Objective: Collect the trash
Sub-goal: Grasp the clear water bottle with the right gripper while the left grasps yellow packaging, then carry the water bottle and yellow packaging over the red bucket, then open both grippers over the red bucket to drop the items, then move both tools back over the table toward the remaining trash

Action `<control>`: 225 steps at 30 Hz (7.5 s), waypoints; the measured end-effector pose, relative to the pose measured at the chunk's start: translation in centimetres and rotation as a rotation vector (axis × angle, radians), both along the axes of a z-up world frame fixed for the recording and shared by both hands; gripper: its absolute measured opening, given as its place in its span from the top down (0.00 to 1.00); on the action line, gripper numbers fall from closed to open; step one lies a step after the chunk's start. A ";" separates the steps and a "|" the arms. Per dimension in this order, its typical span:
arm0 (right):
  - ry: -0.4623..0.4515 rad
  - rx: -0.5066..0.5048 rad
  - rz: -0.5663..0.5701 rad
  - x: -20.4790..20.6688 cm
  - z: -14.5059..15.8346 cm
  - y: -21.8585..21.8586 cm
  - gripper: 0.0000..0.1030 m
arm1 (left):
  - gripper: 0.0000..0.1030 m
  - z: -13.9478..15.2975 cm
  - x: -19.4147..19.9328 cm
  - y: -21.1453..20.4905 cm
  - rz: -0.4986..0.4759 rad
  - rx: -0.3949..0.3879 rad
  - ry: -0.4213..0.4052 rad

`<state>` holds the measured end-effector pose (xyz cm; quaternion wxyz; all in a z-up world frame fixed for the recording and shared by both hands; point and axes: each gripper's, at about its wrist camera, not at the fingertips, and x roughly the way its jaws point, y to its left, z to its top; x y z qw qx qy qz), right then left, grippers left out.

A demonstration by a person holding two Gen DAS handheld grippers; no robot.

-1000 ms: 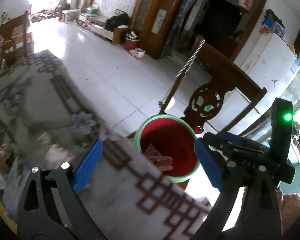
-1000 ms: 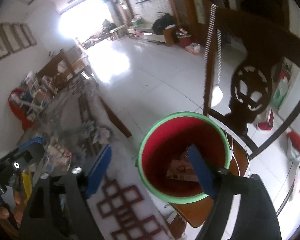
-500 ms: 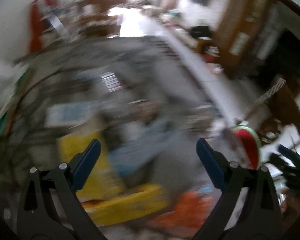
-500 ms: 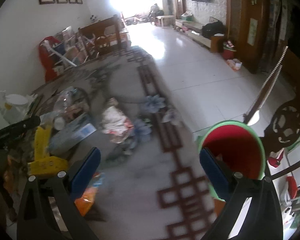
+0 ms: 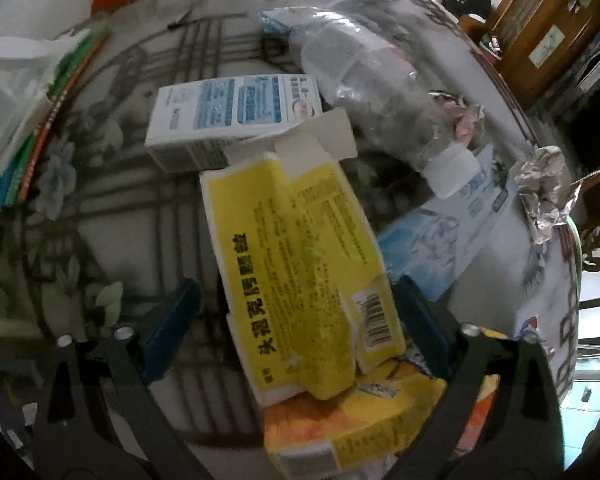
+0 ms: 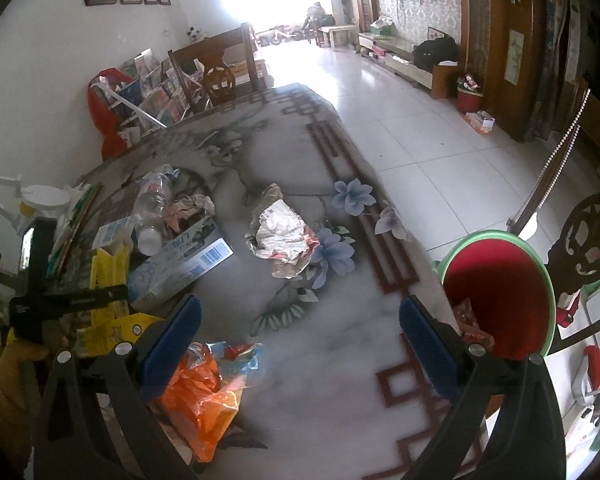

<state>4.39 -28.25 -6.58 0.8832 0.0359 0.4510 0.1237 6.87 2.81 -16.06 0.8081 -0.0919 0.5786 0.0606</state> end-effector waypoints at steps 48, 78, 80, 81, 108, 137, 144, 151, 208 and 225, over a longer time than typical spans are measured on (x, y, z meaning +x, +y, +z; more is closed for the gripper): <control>0.127 -0.016 0.529 16.7 -3.5 23.7 0.07 | 0.26 0.1 -1.9 4.0 0.044 -0.185 -0.055; 0.039 0.137 0.475 13.1 2.4 18.9 0.59 | 0.96 4.7 -2.4 4.0 0.042 -0.172 -0.200; 0.030 0.135 0.461 12.2 3.1 17.9 0.59 | 0.96 4.7 -2.3 3.6 0.029 -0.165 -0.187; 0.033 0.134 0.449 11.9 3.2 17.4 0.59 | 0.93 4.5 -2.3 3.6 0.030 -0.172 -0.177; 0.171 -0.006 0.407 9.9 -3.1 17.7 0.24 | 0.09 -2.5 1.1 2.0 -0.023 0.039 0.039; 0.049 0.121 0.273 7.2 1.2 11.2 0.46 | 0.47 8.3 -2.3 0.4 -0.039 -0.104 -0.284; 0.015 0.131 0.196 4.2 2.1 7.1 0.45 | 0.47 11.7 -1.9 -4.7 -0.162 -0.108 -0.387; 0.002 0.135 0.060 2.5 2.3 1.0 0.46 | 0.46 12.2 -1.7 -9.7 -0.278 -0.136 -0.402; 0.088 0.155 -0.320 4.6 -1.9 -21.8 0.23 | 0.20 8.2 3.5 -28.3 -0.502 -0.222 -0.285; 0.124 0.125 -0.247 3.2 -2.3 -11.8 0.22 | 0.17 8.2 0.5 -12.2 -0.323 -0.101 -0.292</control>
